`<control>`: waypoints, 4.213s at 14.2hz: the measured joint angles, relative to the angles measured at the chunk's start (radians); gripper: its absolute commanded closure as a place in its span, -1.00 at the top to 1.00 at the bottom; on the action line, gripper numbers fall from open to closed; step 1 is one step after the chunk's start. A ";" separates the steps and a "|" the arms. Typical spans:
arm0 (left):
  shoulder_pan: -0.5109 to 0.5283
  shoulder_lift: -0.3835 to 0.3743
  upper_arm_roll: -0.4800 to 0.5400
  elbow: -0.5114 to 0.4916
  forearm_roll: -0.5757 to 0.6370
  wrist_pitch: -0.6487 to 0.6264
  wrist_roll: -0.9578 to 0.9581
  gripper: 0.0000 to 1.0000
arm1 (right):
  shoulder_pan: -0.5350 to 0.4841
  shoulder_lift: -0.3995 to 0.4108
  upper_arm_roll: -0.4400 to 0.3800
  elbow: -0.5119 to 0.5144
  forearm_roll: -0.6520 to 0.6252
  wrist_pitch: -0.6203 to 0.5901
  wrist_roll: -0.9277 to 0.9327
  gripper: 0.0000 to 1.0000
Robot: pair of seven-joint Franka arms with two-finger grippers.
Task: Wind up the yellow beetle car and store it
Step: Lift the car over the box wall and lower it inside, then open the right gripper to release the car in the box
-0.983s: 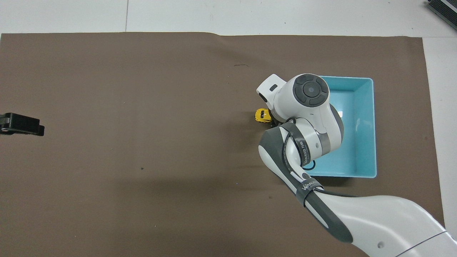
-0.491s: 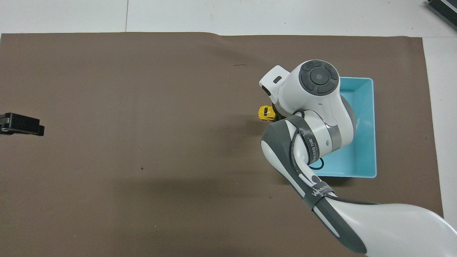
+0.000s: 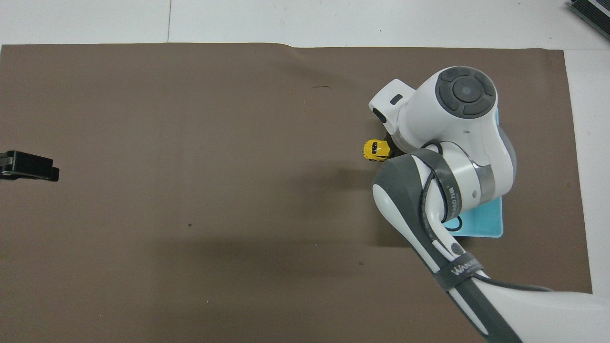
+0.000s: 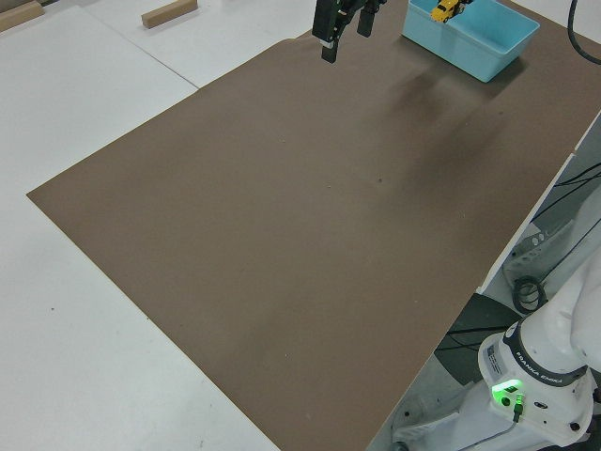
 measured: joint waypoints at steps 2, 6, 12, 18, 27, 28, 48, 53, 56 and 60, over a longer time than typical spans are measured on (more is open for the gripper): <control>0.000 0.000 0.000 0.000 0.000 0.000 0.000 1.00 | -0.028 0.000 -0.002 -0.004 0.000 -0.015 -0.016 -1.00; 0.000 0.000 0.000 0.000 0.000 0.000 0.000 1.00 | -0.101 -0.001 -0.004 -0.019 0.000 -0.023 -0.108 -1.00; 0.000 0.000 0.000 0.000 0.000 0.000 0.000 1.00 | -0.167 -0.048 -0.006 -0.144 0.000 0.025 -0.144 -1.00; 0.000 0.000 0.000 0.000 0.000 0.000 0.000 1.00 | -0.199 -0.100 -0.006 -0.268 0.000 0.144 -0.185 -1.00; 0.000 0.000 0.000 0.000 0.000 0.000 0.000 1.00 | -0.213 -0.109 -0.006 -0.411 -0.001 0.314 -0.204 -1.00; 0.000 0.000 0.000 0.000 0.000 0.000 0.000 1.00 | -0.213 -0.109 -0.006 -0.422 -0.001 0.332 -0.219 -1.00; 0.000 0.000 0.000 0.000 0.000 0.000 0.000 1.00 | -0.212 -0.077 -0.005 -0.487 -0.001 0.450 -0.260 -0.26; 0.000 0.000 0.000 0.000 0.000 0.000 0.000 1.00 | -0.212 -0.077 -0.005 -0.488 -0.001 0.450 -0.260 0.90; 0.000 0.000 0.000 0.000 0.000 0.000 0.000 1.00 | -0.212 -0.077 -0.005 -0.488 -0.001 0.451 -0.260 1.00; 0.000 0.000 0.000 0.000 0.000 0.000 0.000 1.00 | -0.212 -0.077 -0.005 -0.486 -0.001 0.450 -0.260 1.00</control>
